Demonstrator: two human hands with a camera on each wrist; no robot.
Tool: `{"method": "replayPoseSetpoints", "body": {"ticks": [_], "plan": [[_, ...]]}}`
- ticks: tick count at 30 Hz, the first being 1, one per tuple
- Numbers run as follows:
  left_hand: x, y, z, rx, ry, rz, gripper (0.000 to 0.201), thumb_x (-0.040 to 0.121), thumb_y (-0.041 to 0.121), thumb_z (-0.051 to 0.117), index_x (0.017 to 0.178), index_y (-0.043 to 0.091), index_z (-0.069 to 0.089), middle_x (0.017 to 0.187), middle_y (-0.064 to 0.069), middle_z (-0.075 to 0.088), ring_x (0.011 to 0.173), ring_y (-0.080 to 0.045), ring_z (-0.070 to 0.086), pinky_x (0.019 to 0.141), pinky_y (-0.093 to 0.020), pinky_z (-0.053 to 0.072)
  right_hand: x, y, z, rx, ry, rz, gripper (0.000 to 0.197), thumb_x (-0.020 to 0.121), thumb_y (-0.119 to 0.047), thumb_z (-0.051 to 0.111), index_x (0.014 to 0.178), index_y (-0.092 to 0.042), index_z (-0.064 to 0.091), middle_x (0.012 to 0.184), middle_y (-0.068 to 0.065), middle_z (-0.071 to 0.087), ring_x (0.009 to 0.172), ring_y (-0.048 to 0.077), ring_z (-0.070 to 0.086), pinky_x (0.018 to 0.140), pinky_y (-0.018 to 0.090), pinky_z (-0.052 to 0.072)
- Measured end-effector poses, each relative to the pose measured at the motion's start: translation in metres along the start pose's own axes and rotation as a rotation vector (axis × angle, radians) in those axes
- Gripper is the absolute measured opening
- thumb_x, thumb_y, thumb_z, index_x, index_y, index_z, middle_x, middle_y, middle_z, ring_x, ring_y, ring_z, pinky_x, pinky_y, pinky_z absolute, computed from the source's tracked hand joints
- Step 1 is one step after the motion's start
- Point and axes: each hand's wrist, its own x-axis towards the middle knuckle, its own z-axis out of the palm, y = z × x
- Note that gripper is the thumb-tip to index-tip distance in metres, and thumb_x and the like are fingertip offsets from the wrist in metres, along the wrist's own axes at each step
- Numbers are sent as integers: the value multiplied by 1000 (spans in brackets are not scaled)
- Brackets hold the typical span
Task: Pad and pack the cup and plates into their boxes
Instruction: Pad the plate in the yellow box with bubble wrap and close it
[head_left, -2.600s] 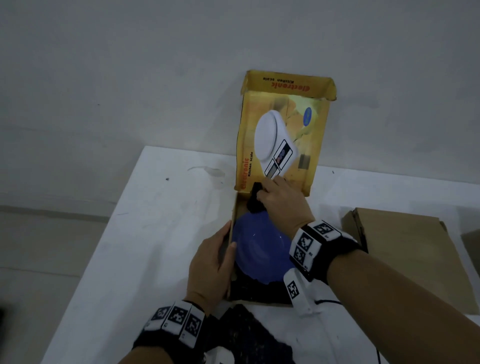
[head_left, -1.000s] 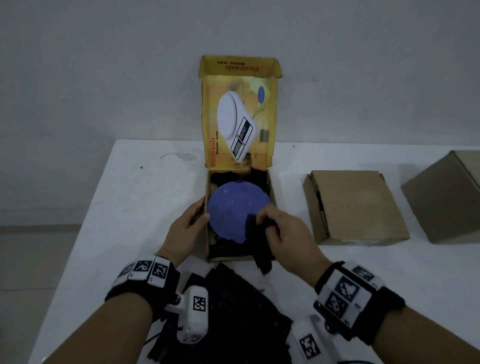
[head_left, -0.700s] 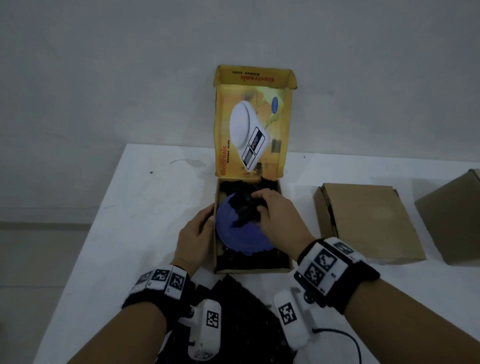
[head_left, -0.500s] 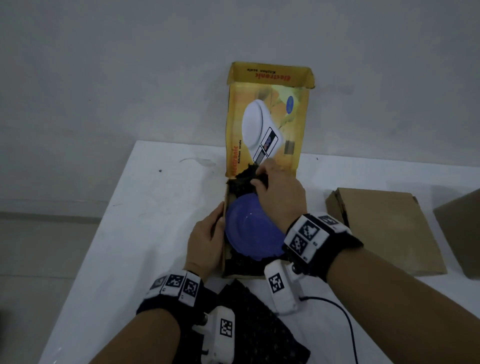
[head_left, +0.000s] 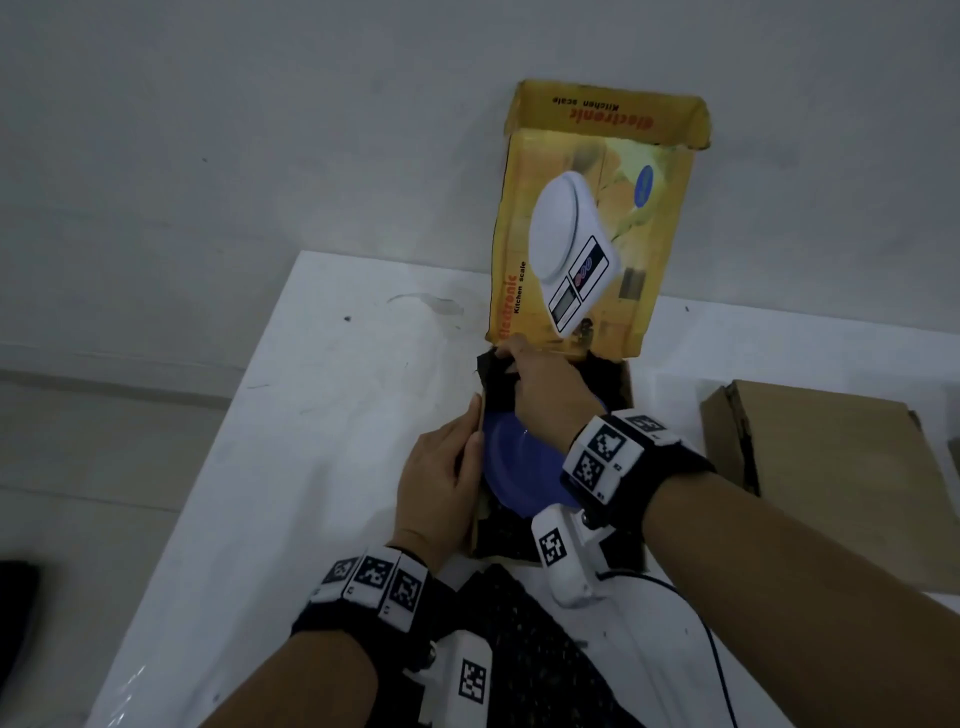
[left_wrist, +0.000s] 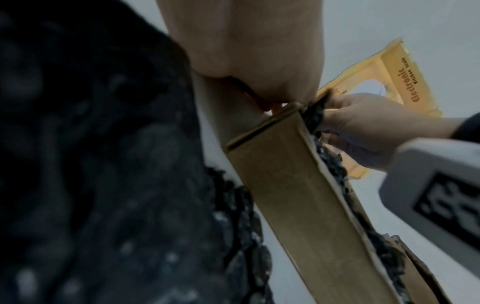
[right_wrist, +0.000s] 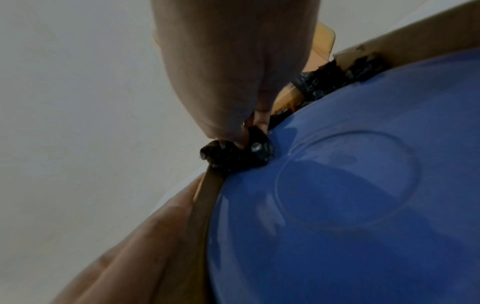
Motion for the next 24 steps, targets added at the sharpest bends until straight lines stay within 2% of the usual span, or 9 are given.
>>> {"method": "replayPoseSetpoints", "body": {"ticks": [3, 5, 8, 10, 14, 16, 18, 21, 24], "plan": [[-1, 3, -1, 11, -4, -14, 51, 94, 47, 25, 141, 30, 38, 117, 0, 66, 98, -19, 60, 84, -40, 50, 7, -2, -2, 38, 246, 11, 17, 85, -4, 55, 100, -13, 54, 102, 8, 61, 93, 24, 57, 81, 36, 49], [-2, 6, -2, 26, -3, -16, 50, 93, 48, 24, 140, 32, 36, 119, -1, 65, 100, -19, 59, 86, -37, 49, 10, -5, 0, 26, 300, 17, 12, 85, -6, 55, 93, -13, 59, 97, 6, 64, 89, 23, 59, 75, 31, 47], [-1, 9, -3, 37, -4, -21, 50, 93, 48, 24, 139, 33, 34, 122, 0, 64, 102, -18, 57, 87, -32, 48, 3, -8, 6, 60, 241, 13, 18, 91, -11, 48, 102, -12, 61, 98, 9, 67, 91, 26, 61, 79, 35, 49], [-1, 8, -4, 24, -10, -8, 49, 94, 46, 25, 140, 33, 35, 124, 1, 63, 103, -17, 59, 87, -35, 49, -7, -5, 8, 16, 213, -40, 22, 94, -18, 44, 107, -11, 60, 101, 10, 64, 99, 28, 56, 84, 38, 45], [-2, 9, -3, 3, -2, 1, 48, 96, 45, 26, 141, 33, 36, 125, 2, 63, 104, -16, 60, 87, -41, 50, -19, 3, 3, -496, 59, -167, 25, 91, -19, 42, 109, -15, 59, 119, 7, 53, 117, 31, 37, 94, 43, 31], [-2, 9, -2, 10, -1, 3, 47, 96, 45, 25, 140, 34, 35, 122, 0, 65, 100, -17, 61, 85, -41, 51, -16, -4, -6, -583, -25, -167, 28, 89, -16, 43, 111, -15, 61, 125, 8, 46, 122, 33, 33, 99, 46, 29], [-1, 8, -2, 25, -15, 8, 48, 96, 45, 24, 141, 34, 35, 118, -1, 66, 95, -18, 61, 81, -42, 51, -12, -15, -13, -599, -88, -139, 26, 89, -14, 42, 106, -14, 61, 120, 9, 50, 120, 33, 36, 101, 47, 28], [0, 5, -2, 29, -31, -16, 51, 96, 49, 23, 142, 32, 38, 119, 1, 65, 96, -19, 61, 81, -42, 52, -14, -25, -15, -577, -115, -104, 16, 90, -13, 39, 92, -15, 54, 106, 8, 58, 111, 31, 45, 97, 44, 30], [0, 7, -3, 37, -35, -12, 53, 95, 51, 21, 142, 31, 38, 122, 0, 64, 101, -21, 60, 82, -40, 52, -22, -27, -10, -704, -135, -176, 26, 96, -17, 34, 109, -14, 57, 122, 9, 52, 118, 31, 39, 99, 44, 29]]}}
